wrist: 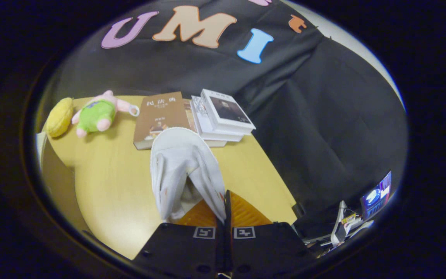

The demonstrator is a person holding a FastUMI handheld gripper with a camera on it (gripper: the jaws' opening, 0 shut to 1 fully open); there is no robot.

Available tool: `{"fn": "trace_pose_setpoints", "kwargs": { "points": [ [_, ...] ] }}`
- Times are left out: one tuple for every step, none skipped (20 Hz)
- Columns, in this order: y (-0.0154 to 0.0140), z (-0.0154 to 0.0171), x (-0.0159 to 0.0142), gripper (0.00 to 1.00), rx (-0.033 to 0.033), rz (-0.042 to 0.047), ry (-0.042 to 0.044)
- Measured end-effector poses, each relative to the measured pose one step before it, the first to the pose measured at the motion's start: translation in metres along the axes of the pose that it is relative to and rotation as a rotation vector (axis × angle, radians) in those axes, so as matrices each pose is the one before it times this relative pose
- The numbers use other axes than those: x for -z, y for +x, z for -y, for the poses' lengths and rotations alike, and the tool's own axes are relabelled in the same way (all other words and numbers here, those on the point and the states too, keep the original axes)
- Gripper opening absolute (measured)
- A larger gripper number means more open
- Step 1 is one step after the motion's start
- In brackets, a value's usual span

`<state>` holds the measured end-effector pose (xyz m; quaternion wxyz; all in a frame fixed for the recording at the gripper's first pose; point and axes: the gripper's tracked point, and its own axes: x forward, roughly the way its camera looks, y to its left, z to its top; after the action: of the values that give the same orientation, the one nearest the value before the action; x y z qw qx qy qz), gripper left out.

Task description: Open the storage box then place both shoes into the box .Put the left shoe in first, then the right shoe, with the right side of both shoes facing outward in a uniform manner.

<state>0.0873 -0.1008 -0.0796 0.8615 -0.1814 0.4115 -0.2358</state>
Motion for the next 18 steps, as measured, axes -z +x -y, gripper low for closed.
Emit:
{"fn": "trace_pose_setpoints", "kwargs": {
  "points": [
    [-0.01451, -0.00645, -0.01222, 0.03, -0.00810, 0.02981, -0.00995],
    [-0.01666, -0.00835, -0.01272, 0.03, -0.01458, 0.02474, -0.00928],
    [-0.01626, -0.00890, -0.01302, 0.03, -0.01643, 0.02933, -0.00437],
    [-0.01293, -0.00990, -0.01339, 0.03, -0.01881, 0.02823, 0.00105],
    [-0.01368, -0.01112, -0.01161, 0.03, -0.02162, 0.02251, 0.00470],
    [-0.01371, -0.01113, -0.01034, 0.03, -0.02138, 0.02132, 0.00744],
    [-0.01240, -0.01317, -0.00859, 0.03, -0.02445, 0.01512, 0.00821],
    [-0.01222, -0.01380, -0.00639, 0.03, -0.02479, 0.01611, 0.00672],
    [-0.01112, -0.01633, -0.00422, 0.03, -0.02879, 0.00909, 0.00391],
    [-0.00866, -0.01683, -0.00244, 0.03, -0.02487, 0.01127, 0.00539],
    [-0.00790, -0.01853, -0.00220, 0.03, -0.02886, 0.00608, -0.00247],
    [-0.00866, -0.01817, -0.00027, 0.03, -0.02582, 0.00202, -0.00539],
    [-0.00484, -0.01923, 0.00002, 0.03, -0.02545, 0.00479, -0.00651],
    [-0.00169, -0.02034, 0.00147, 0.03, -0.02851, -0.00421, -0.00505],
    [-0.00028, -0.02043, -0.00016, 0.03, -0.02857, 0.00245, 0.00062],
    [-0.00005, -0.02018, 0.00122, 0.03, -0.02977, -0.00319, 0.01030],
    [0.00145, -0.01840, 0.00260, 0.03, -0.02747, -0.00904, 0.01479],
    [0.00294, -0.01602, 0.00377, 0.03, -0.02384, -0.01008, 0.01552]
  ]
}}
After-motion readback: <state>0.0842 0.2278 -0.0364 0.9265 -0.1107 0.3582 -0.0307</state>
